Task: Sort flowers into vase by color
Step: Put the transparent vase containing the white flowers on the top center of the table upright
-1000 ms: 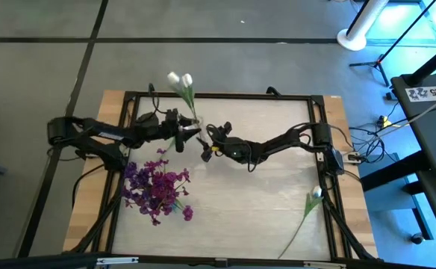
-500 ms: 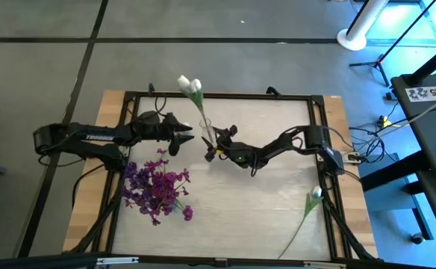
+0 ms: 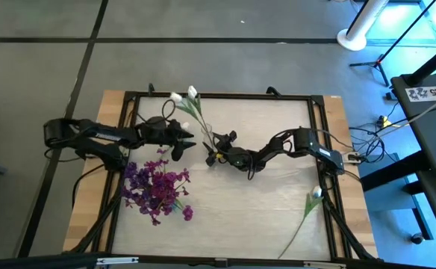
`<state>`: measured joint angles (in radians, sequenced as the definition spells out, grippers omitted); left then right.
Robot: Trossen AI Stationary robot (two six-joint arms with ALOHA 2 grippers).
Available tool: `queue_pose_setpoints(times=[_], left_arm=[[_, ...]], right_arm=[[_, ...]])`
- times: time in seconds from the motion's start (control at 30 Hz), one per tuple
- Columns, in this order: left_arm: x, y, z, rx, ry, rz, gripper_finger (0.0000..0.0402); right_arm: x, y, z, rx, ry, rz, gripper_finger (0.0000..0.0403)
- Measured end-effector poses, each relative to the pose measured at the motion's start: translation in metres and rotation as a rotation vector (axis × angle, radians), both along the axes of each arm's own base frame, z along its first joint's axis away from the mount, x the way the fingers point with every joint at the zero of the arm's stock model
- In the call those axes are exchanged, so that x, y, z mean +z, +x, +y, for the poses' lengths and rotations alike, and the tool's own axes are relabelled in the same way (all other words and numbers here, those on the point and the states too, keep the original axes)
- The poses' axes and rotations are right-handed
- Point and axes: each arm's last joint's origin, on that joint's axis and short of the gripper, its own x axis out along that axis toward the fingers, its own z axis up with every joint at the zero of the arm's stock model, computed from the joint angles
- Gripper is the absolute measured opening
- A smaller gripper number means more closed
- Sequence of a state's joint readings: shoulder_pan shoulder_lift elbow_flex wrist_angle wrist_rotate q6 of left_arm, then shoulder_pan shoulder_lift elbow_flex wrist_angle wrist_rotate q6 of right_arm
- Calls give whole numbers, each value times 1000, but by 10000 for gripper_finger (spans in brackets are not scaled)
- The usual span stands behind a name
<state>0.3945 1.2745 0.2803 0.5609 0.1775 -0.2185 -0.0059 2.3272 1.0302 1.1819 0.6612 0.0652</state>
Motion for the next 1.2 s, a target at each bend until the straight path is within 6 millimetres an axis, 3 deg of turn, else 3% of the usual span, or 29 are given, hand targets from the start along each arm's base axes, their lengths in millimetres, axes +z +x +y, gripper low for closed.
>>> queue_pose_setpoints(times=[0.23,0.5,0.87,1.07,1.2], left_arm=[[-14,13,3,-39,29,-54,203],[-17,15,4,-44,49,-59,203],[-17,-16,6,106,55,247,209],[-17,-40,2,274,66,464,209],[-21,-42,6,328,33,476,210]], right_arm=[[-3,1,1,59,26,25,259],[-6,1,2,95,42,61,286],[-14,-1,3,129,80,104,350],[0,0,4,133,84,138,369],[7,0,5,153,91,162,369]])
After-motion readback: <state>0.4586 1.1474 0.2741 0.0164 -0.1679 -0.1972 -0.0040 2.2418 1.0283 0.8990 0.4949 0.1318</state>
